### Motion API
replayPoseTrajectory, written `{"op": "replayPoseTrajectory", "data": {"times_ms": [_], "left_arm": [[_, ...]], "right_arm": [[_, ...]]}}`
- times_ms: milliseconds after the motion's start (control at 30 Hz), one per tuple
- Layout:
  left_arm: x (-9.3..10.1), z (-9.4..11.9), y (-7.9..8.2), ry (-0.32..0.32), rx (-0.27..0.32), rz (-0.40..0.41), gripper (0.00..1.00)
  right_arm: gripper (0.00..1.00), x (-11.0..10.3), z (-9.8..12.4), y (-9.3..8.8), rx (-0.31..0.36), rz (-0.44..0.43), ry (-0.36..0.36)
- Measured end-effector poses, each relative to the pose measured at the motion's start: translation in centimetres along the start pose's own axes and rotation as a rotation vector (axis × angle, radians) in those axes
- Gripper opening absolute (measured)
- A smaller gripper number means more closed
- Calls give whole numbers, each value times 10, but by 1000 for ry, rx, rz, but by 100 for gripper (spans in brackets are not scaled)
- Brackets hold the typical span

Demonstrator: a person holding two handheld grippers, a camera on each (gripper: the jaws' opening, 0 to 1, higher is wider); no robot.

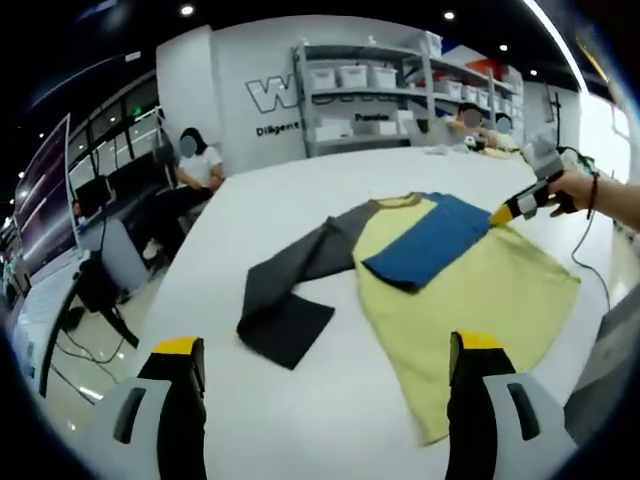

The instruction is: Fold the garment on the visible template until the final outline fits inside the template.

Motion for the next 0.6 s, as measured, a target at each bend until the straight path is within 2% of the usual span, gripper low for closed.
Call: {"op": "replayPoseTrajectory", "data": {"times_ms": [67,133,333,467,533,600], "left_arm": [[-4,-1,-2,6,-9,11,98],[-6,-2,-4,11,-16,21,98],[-8,-4,-9,18,-33,25,98],[-7,-5,-10,19,-39,29,97],[-7,-6,-10,20,-41,27,97],[-6,-6,-10,20,-39,24,97]], "right_arm": [[58,2,-2,0,24,-24,-2],[51,3,-3,-3,18,-29,-9],[25,11,-7,-8,1,12,-41],[18,19,-9,-11,-26,33,-62],[10,20,-8,-12,-33,30,-60],[8,20,-9,-12,-30,22,-58]]}}
Point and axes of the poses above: the point that each gripper's makers call its tool centre point, and the gripper's own axes: z roughly backward along the fingers, x roughly to its right, y roughly out of its top, the point moved 2 cm from there along z, roughly backward along the fingers, and after that the axes turned 15 degrees about y, right-handed, at the moved point
